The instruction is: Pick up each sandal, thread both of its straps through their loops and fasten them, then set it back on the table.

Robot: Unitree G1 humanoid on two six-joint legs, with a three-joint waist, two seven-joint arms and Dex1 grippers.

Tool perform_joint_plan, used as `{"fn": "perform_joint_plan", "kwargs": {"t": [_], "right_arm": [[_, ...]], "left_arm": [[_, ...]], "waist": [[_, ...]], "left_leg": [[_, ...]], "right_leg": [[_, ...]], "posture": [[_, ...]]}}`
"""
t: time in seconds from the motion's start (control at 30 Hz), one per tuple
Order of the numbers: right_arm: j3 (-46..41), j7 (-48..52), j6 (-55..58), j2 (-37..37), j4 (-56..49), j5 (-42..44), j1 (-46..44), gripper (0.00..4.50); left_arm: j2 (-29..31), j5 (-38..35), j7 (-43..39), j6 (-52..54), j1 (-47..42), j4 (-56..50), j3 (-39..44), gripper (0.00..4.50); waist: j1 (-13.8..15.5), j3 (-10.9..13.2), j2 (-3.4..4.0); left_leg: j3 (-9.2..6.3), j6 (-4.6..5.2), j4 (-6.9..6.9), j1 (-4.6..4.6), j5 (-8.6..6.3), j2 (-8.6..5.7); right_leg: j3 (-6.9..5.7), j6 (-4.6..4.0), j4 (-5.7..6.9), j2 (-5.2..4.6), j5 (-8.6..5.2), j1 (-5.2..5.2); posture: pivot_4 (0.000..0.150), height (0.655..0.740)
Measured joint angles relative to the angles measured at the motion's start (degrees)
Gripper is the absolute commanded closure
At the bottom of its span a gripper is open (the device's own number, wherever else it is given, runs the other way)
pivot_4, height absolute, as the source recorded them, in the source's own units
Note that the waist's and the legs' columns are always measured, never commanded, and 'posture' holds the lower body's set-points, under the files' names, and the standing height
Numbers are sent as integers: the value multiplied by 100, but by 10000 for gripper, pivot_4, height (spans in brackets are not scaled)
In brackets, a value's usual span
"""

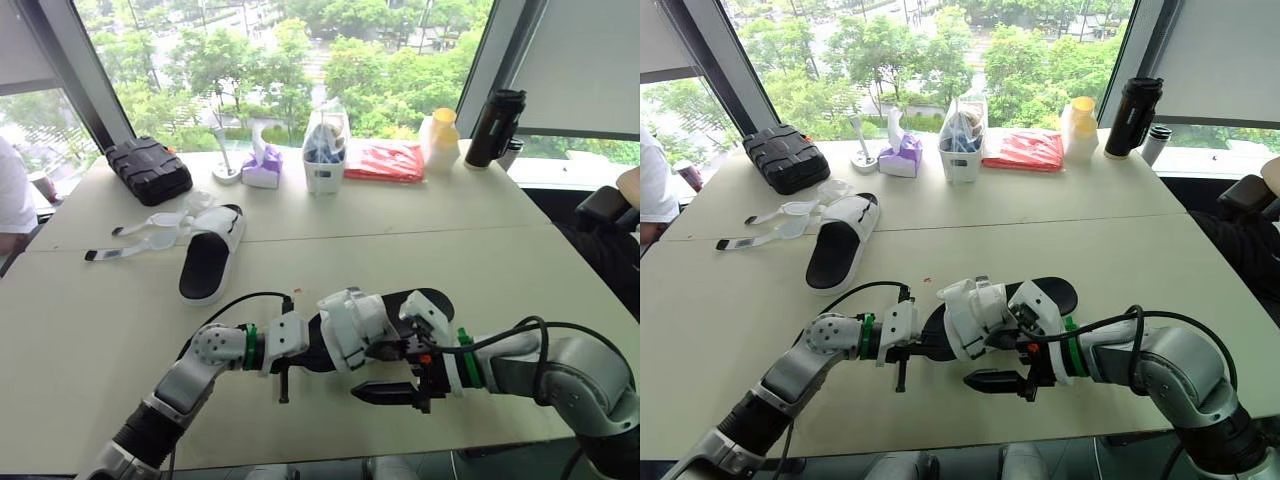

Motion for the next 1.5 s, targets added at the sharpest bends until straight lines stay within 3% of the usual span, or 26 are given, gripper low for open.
{"fn": "perform_joint_plan", "kwargs": {"t": [0.93,1.03,1.27,1.5], "right_arm": [[451,509,80,233,654,-90,-197,246],[551,501,76,290,768,-162,-241,7772],[562,436,61,433,1000,-387,-360,42976],[588,501,112,410,1041,-407,-351,44541]], "left_arm": [[12,1,93,0,90,-94,-3,45000],[12,1,99,0,92,-95,-4,45000],[13,1,121,1,129,-134,-2,45000],[16,1,137,6,149,-157,-1,45000]], "waist": [[5,-9,5],[4,-9,5],[4,-10,5],[5,-10,7]], "left_leg": [[0,0,-9,0,0,0],[0,0,-9,0,0,0],[-1,0,-10,-2,0,-1],[-1,0,-13,-2,0,-1]], "right_leg": [[0,1,-2,1,-1,-3],[0,1,-2,1,-1,-3],[0,0,-2,1,-1,-5],[0,0,-3,1,-1,-6]], "posture": [[1500,7400],[1500,7400],[1500,7400],[1500,7400]]}}
